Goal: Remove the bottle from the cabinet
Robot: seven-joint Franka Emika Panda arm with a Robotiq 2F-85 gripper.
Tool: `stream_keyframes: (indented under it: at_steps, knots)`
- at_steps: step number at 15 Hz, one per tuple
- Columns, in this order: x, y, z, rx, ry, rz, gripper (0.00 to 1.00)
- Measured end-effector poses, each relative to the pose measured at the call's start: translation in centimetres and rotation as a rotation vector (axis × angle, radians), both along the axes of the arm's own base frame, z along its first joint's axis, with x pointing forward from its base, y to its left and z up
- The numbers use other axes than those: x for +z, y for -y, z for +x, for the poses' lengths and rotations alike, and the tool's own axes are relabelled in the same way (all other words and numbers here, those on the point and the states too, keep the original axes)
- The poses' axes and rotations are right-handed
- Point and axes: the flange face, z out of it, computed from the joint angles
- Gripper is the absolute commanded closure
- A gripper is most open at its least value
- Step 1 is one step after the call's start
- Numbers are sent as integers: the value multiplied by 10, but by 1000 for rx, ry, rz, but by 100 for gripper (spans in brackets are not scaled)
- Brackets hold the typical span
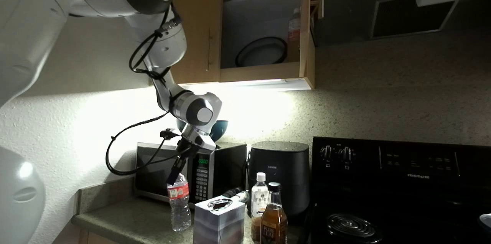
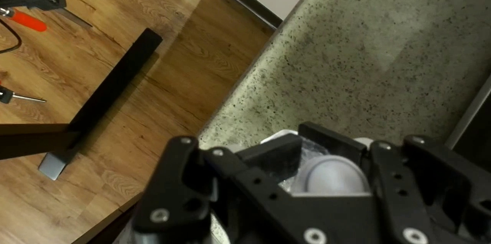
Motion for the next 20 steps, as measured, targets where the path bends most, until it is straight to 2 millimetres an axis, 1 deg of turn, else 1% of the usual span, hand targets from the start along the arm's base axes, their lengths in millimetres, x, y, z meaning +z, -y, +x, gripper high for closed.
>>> stream_keyframes:
  at_steps: [3,9,12,13,14,15,20]
  knots:
    - [-7,7,14,-25,-2,8,94]
    - [-29,18,14,-112,-66,76,95]
    - [-31,23,14,-134,-74,90,95]
    - [-31,23,14,-135,-74,90,70]
    - [-31,24,14,-136,-74,90,68]
    - [-31,23,14,-135,-75,90,64]
    - [-30,23,13,-132,-80,91,30]
